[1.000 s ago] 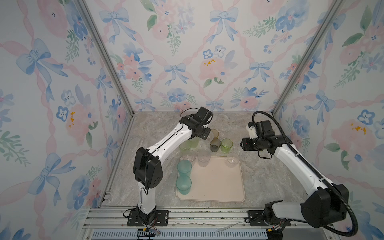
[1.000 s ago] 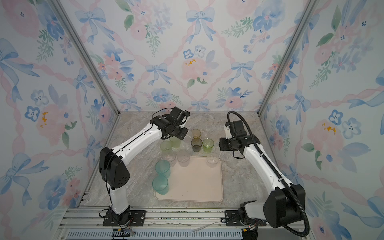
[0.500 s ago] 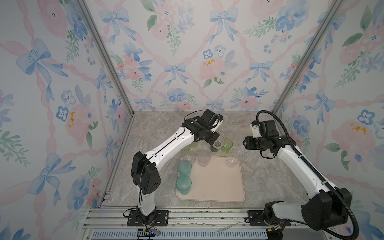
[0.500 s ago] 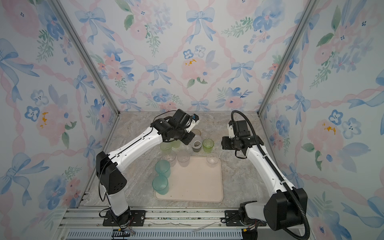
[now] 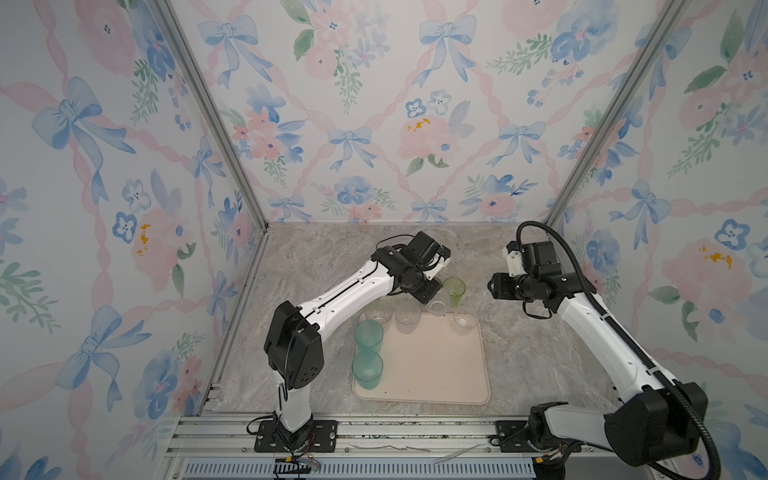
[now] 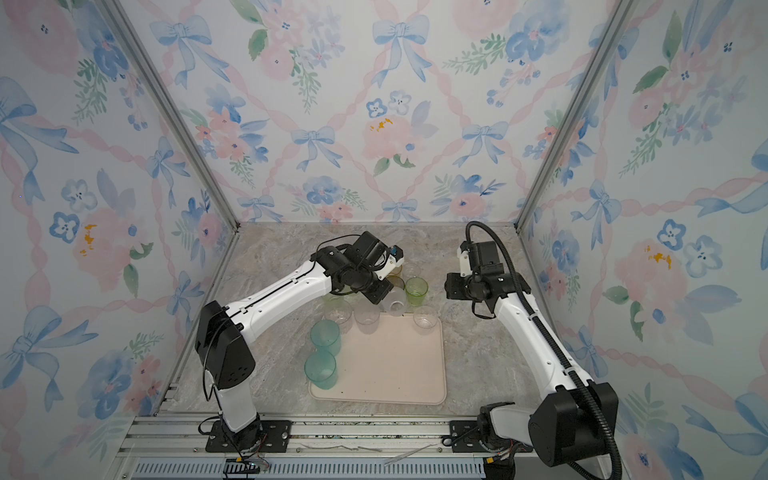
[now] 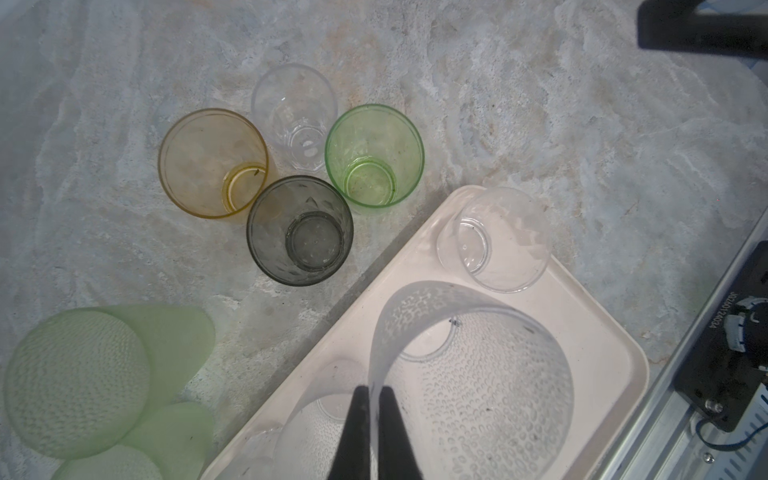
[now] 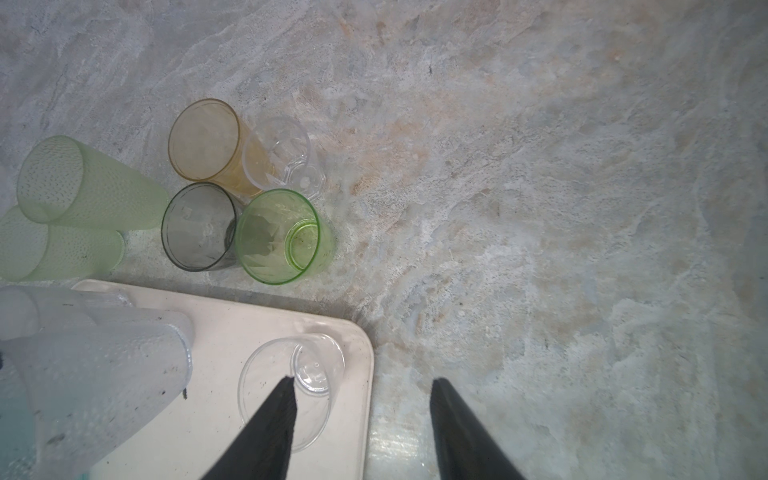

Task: Place the glasses into the tray
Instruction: 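Carry the frosted clear cup with the left gripper over the tray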

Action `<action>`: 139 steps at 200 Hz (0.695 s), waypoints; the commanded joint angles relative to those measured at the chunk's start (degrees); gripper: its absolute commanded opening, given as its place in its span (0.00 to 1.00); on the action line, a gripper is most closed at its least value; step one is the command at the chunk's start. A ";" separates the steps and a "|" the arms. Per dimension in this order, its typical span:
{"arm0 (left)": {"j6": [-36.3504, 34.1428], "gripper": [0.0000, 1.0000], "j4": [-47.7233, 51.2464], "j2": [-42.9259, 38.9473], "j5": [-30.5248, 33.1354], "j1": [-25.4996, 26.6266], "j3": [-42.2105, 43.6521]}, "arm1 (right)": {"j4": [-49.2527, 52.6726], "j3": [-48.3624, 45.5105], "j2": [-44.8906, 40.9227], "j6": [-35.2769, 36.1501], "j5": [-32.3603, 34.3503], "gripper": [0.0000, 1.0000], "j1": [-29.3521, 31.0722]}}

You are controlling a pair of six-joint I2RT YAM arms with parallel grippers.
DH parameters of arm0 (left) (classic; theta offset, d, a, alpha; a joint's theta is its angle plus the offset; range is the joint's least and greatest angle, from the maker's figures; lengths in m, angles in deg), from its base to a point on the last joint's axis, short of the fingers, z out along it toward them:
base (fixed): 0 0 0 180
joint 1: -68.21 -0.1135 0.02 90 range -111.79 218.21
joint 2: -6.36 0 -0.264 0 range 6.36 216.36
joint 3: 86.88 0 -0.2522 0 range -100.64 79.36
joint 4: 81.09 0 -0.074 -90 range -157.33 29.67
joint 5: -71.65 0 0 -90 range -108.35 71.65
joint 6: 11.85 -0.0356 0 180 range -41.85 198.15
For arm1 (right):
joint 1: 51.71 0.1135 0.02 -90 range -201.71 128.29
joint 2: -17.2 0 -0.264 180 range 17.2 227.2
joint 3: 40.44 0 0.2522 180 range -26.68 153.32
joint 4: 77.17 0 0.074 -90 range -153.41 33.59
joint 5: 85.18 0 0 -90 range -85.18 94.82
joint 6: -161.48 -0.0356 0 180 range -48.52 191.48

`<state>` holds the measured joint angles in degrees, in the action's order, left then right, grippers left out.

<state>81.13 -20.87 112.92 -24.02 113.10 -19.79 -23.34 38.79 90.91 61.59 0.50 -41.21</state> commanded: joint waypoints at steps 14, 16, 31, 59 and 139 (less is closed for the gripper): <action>-0.65 0.00 0.39 4.00 -1.76 0.29 0.37 | -0.35 -1.27 -1.37 -0.55 -0.08 0.55 -0.60; -0.69 0.00 0.39 4.09 -1.72 0.25 0.37 | -0.35 -1.34 -1.38 -0.50 -0.08 0.55 -0.58; -0.74 0.00 0.41 5.07 -1.57 0.27 0.30 | -0.35 -1.56 -1.40 -0.40 0.01 0.55 -0.66; -0.85 0.00 0.41 6.69 -2.41 0.29 -0.08 | -0.65 -1.96 -1.33 -0.37 -0.16 0.55 -1.01; -1.12 0.00 0.48 10.24 -1.84 0.29 -1.03 | -1.05 -2.45 -0.68 -0.13 -0.65 0.55 -1.45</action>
<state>81.09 -20.90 121.71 -25.48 113.16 -19.79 -23.84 37.04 90.91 61.61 0.48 -41.93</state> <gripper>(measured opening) 0.048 0.554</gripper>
